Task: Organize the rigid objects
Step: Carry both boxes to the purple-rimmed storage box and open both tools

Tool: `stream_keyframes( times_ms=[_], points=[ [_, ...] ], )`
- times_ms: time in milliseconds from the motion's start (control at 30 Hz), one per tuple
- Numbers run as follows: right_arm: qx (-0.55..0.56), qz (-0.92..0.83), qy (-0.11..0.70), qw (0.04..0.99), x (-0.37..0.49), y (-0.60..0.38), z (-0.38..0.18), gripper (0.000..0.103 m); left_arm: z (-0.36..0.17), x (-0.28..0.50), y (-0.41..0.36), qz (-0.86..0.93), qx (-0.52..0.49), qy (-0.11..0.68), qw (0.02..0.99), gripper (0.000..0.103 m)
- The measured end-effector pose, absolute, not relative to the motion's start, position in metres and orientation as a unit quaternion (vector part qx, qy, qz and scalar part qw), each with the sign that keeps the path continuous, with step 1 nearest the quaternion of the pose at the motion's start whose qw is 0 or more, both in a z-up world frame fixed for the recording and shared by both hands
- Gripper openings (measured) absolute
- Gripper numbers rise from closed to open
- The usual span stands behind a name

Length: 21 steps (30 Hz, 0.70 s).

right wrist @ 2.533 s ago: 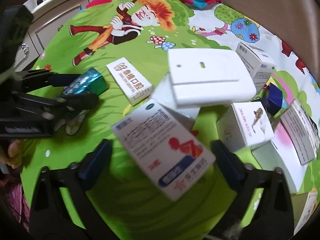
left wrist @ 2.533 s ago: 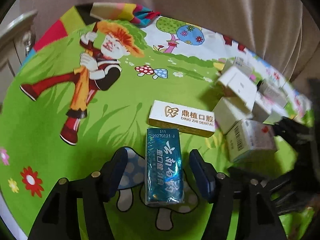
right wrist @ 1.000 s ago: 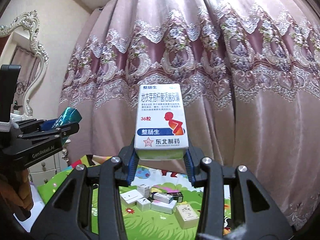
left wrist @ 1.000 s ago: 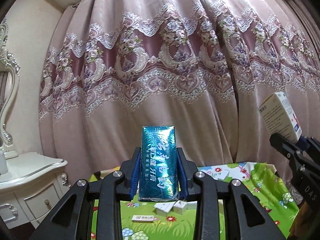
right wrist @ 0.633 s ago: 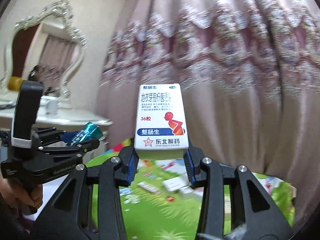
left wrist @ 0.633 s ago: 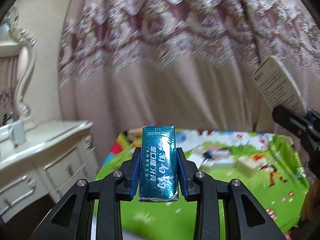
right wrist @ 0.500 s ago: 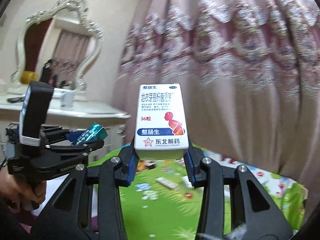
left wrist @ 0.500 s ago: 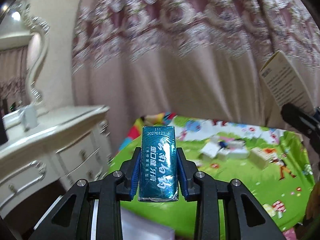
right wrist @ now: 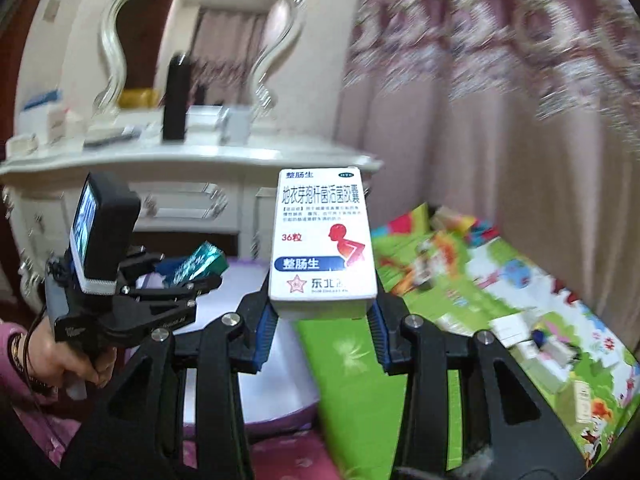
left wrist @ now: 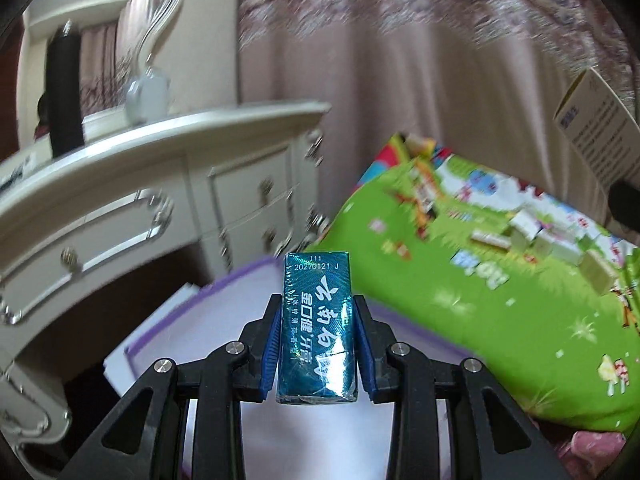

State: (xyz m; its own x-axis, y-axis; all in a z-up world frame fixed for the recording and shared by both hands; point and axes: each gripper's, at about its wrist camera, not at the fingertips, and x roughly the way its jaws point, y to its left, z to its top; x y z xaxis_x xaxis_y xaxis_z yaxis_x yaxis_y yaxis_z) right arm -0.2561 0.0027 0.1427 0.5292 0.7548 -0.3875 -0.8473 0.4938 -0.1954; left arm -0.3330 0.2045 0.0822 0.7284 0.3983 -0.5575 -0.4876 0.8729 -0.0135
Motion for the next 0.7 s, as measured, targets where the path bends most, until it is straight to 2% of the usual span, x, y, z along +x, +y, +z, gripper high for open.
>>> stream_keyframes(
  times_ms=[300,600,667,700],
  points=[
    [-0.273,0.515,0.234,0.778,-0.259,0.070,0.072,0.045,0.040,-0.342,0.246,0.261,-0.144,0.343,0.891,0.034],
    [-0.326,0.537,0.274,0.728,-0.274,0.097,0.028,0.045,0.019,-0.349,0.267,0.289,-0.173,0.379,0.862,0.035],
    [-0.321,0.549,0.281,0.719,-0.277,0.096,0.025,0.045,0.016,-0.351,0.273,0.311,-0.179,0.388,0.849,0.040],
    [-0.312,0.565,0.288,0.708,-0.278,0.094,0.025,0.046,0.015,-0.352,0.276,0.326,-0.184,0.395,0.839,0.057]
  ],
)
